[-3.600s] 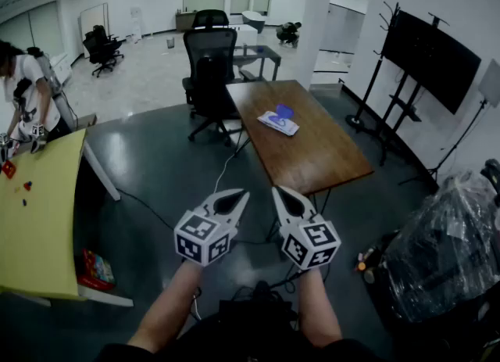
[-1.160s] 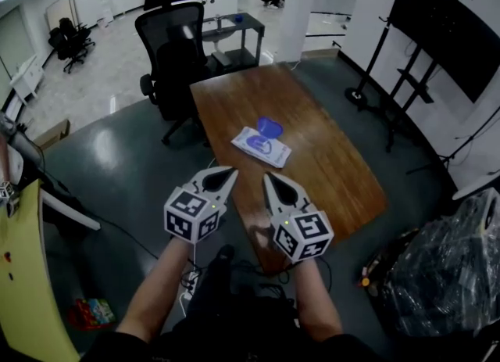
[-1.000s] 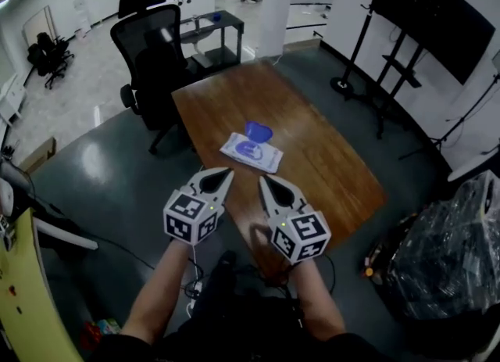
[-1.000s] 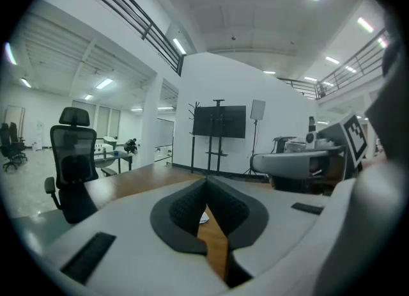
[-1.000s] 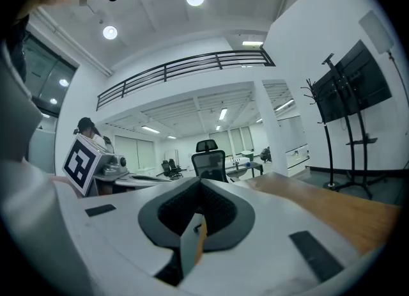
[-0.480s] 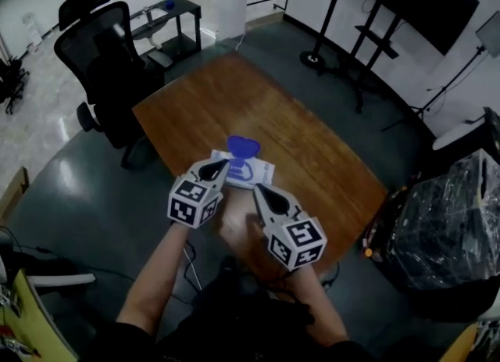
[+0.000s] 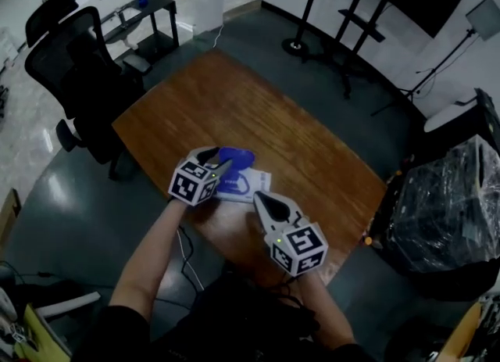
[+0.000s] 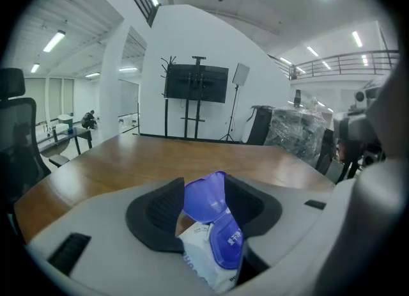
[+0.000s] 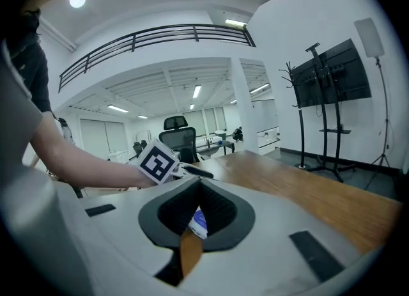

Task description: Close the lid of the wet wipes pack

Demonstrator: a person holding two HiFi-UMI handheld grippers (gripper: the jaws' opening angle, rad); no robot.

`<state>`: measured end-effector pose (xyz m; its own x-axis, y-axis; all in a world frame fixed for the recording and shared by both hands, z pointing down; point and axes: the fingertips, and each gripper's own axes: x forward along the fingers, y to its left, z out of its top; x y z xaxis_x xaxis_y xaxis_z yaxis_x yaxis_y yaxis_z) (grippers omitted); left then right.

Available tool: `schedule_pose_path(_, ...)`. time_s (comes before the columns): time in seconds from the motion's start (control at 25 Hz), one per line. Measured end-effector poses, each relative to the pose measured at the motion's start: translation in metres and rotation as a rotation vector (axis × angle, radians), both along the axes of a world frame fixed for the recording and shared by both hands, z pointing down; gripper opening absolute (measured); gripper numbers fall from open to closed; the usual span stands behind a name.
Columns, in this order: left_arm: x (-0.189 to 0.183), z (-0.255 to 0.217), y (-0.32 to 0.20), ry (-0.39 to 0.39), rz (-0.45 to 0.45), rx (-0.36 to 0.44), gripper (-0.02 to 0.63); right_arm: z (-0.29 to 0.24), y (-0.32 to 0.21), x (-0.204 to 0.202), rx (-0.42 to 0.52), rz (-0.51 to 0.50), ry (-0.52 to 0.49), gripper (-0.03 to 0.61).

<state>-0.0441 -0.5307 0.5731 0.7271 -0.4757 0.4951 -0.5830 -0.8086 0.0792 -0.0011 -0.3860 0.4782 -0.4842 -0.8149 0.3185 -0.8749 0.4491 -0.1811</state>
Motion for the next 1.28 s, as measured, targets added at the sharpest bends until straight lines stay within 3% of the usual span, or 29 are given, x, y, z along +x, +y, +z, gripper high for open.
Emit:
schedule_pose_path(0.24, 0.007, 0.029, -0.023, -0.046, 0.049, -0.062, 0.219, 0.011, -0.004, 0.003, -0.033, 0.027, 0.011, 0.009)
schedule_pose_path(0.4, 0.008, 0.039, -0.025, -0.033, 0.081, -0.111, 0.219, 0.016, -0.006, 0.006, -0.042, 0.032, 0.017, 0.009)
schedule_pose_path(0.8, 0.013, 0.015, 0.015, 0.012, 0.215, -0.095, 0.219, 0.017, -0.008, 0.0, -0.049, -0.001, 0.019, 0.009)
schedule_pose_path(1.28, 0.007, 0.01, 0.059, 0.035, 0.297, -0.171, 0.219, 0.014, -0.002, -0.011, -0.043, -0.055, 0.018, 0.009)
